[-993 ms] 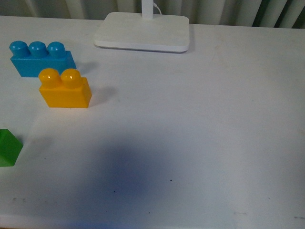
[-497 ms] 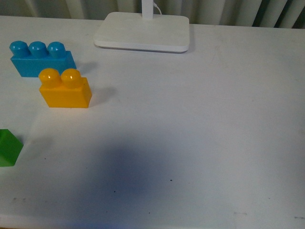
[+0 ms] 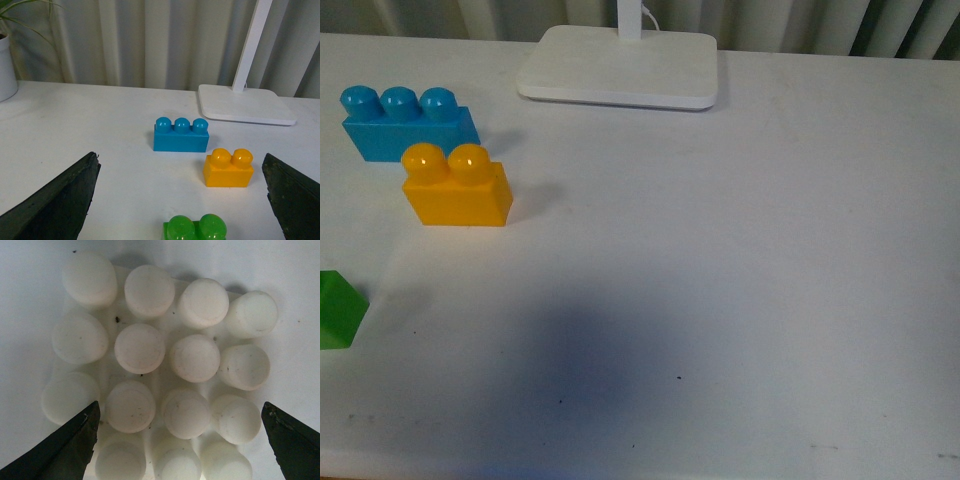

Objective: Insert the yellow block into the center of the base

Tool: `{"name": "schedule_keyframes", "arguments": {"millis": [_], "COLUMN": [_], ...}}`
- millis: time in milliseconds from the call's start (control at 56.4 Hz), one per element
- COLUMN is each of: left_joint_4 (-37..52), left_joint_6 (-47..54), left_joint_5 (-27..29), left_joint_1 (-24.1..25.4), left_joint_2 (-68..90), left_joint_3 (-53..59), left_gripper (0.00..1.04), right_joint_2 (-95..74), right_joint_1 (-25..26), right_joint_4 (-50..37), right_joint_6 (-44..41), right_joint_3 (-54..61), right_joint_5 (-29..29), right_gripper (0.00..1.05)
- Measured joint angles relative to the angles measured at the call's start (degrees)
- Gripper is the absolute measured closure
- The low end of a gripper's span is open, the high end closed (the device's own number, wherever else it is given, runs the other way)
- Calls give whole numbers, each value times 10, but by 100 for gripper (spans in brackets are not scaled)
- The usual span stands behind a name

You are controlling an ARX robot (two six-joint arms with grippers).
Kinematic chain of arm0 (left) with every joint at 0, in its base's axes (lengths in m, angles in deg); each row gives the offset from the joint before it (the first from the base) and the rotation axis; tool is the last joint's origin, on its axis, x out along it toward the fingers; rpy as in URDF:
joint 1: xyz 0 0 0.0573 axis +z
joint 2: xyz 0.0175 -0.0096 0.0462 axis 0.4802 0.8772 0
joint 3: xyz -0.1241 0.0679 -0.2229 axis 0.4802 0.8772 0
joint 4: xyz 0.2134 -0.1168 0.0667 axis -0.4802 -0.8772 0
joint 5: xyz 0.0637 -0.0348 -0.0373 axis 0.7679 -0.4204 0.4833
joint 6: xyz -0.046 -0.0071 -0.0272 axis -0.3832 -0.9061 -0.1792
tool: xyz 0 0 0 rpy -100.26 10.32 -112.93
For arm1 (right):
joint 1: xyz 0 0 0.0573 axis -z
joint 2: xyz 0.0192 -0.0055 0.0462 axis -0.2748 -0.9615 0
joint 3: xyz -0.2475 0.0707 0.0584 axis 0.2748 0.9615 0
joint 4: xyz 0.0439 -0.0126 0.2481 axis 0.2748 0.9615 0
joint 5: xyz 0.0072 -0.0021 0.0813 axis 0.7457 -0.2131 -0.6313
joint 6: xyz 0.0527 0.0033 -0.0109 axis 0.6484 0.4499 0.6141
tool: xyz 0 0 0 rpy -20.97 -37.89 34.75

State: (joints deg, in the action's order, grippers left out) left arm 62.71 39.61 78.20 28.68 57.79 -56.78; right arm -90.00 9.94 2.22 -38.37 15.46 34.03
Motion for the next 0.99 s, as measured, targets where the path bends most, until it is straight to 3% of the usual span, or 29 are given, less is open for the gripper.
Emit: {"name": "schedule_keyframes", "arguments": {"millis": [514, 674, 993], "left_joint_4": [0, 0, 0], "left_joint_6": [0, 0, 0], "left_joint_5": [0, 0, 0], "left_joint_1": [0, 0, 0], "left_joint_2": [0, 0, 0], "left_joint_3": [0, 0, 0], "left_gripper": [6, 6, 6], "right_joint_2": [-9, 27, 66], "right_joint_1": [-8, -58, -204], "right_joint_4": [-24, -70, -131], "right_joint_6": [22, 64, 188], "right_joint_3": [24, 85, 152], "right_joint_5": [-26, -26, 7], "right_gripper": [9, 9, 9]}}
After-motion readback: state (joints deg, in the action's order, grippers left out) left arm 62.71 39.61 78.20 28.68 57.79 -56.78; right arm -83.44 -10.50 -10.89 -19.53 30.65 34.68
